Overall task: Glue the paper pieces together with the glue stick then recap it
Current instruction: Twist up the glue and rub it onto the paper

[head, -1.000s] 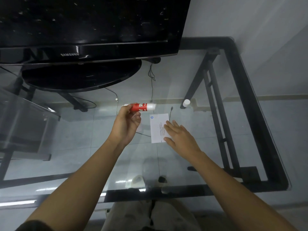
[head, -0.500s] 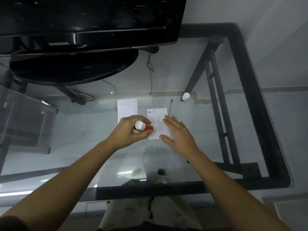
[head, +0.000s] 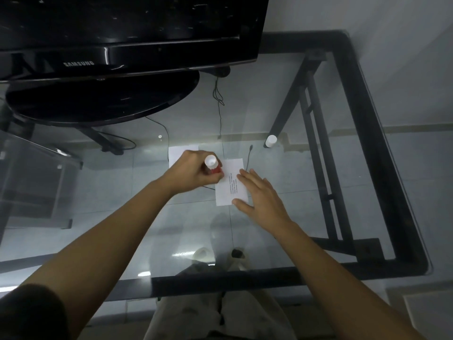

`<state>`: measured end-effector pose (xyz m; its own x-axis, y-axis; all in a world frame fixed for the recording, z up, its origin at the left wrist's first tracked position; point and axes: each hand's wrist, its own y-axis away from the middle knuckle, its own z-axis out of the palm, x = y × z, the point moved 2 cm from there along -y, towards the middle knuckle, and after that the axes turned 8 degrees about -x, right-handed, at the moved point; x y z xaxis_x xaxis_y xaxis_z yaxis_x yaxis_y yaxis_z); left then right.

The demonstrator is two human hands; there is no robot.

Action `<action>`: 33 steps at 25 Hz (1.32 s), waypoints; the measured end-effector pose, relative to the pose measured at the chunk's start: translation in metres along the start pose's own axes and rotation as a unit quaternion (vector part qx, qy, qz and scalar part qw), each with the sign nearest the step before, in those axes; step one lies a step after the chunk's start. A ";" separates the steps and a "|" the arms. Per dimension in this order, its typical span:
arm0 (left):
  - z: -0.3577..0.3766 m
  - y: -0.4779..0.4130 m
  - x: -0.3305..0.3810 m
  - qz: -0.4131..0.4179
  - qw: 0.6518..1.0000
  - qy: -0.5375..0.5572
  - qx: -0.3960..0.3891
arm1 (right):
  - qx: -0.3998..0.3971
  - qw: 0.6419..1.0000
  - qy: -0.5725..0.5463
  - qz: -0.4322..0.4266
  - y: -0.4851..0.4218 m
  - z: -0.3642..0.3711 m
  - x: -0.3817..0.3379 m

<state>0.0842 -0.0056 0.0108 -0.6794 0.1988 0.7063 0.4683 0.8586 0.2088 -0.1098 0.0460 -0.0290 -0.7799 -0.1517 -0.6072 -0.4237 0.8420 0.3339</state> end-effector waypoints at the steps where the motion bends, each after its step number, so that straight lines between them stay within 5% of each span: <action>1: -0.003 -0.005 -0.001 -0.007 1.000 -0.006 0.010 | 0.000 1.000 0.000 0.001 0.000 0.000 0.000; 6: -0.008 -0.005 0.001 -0.022 0.994 0.003 0.109 | 0.016 1.000 -0.005 0.008 0.001 -0.002 -0.002; 12: 0.027 0.029 0.009 0.023 0.999 0.021 0.011 | 0.018 1.000 0.015 0.010 0.000 -0.002 -0.001; 20: -0.002 -0.007 0.004 -0.011 0.996 0.000 0.090 | 0.028 0.998 0.050 0.002 -0.001 -0.001 0.001; 29: 0.026 0.014 0.011 0.037 0.999 -0.001 -0.001 | 0.027 0.998 0.063 0.001 -0.002 -0.001 0.001; 33: 0.003 -0.017 0.009 0.034 0.998 -0.022 0.046 | 0.029 0.997 0.067 0.004 -0.002 0.000 0.002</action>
<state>0.0690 -0.0169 0.0115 -0.6731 0.2759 0.6861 0.4606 0.8823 0.0971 -0.1101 0.0438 -0.0310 -0.8395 -0.2102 -0.5011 -0.3930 0.8717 0.2928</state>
